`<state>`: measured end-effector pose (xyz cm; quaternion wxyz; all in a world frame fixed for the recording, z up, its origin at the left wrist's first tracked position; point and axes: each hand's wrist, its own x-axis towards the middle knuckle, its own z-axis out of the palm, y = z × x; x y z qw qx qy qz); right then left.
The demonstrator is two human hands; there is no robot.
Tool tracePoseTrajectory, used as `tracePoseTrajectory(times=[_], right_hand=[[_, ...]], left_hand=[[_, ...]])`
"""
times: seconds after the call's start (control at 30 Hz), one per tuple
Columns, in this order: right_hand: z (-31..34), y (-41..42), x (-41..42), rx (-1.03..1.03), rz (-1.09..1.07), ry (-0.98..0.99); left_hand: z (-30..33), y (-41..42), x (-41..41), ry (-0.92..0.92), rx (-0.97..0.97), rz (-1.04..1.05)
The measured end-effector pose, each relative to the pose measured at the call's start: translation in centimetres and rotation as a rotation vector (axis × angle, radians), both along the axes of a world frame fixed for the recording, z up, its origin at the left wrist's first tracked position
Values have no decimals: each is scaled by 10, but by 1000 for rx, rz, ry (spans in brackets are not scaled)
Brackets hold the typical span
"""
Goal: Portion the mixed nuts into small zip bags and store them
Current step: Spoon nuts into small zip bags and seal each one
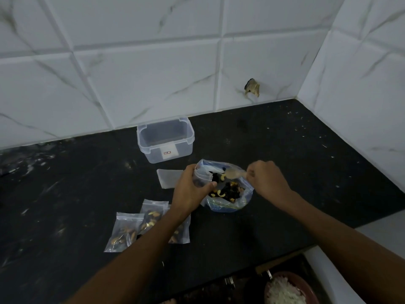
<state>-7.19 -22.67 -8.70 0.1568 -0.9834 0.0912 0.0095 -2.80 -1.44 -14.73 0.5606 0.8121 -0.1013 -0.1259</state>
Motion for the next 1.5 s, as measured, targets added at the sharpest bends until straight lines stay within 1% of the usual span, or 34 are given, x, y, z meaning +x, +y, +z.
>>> tracePoseTrajectory(times=[0.07, 0.17, 0.27, 0.33, 0.43, 0.5, 0.6, 0.73, 0.87, 0.97, 1.07, 1.13, 1.27, 1.4, 1.5], right_hand=[[-9, 2, -3, -117, 33, 84], [-13, 9, -8, -316, 119, 79], [-17, 16, -10, -403, 180, 98], [-20, 21, -9, -398, 189, 143], [-24, 26, -7, -318, 174, 245], [-20, 24, -6, -315, 168, 259], [-11, 20, -8, -367, 141, 235], [-17, 30, -10, -308, 128, 299], [-31, 29, 5, -245, 101, 172], [-33, 20, 7, -273, 138, 78], [-30, 12, 0, -322, 179, 98], [-35, 9, -4, -279, 172, 161], [-49, 19, 1, -7, 83, 252], [-49, 33, 9, 142, 8, 278], [-48, 28, 11, 241, -47, 272]], left_hand=[[-2, -1, 2, 3, 13, 9], [-5, -1, 5, 7, 28, 20], [-8, 0, 4, 4, 52, 19], [-10, 0, 1, 15, 47, 4], [-14, -1, -4, 32, 36, 6], [-15, -1, -5, 44, 25, 14], [-14, 0, -5, 64, 8, 20], [-12, -1, -8, 88, -26, 25], [-12, -3, -10, 94, -42, 52], [-12, -4, -13, 112, -69, 73], [-13, -4, -17, 123, -80, 94], [-15, -5, -19, 127, -102, 100], [-14, -10, -24, 108, -116, 101], [-13, -13, -26, 78, -98, 98], [-14, -9, -23, 69, -90, 98]])
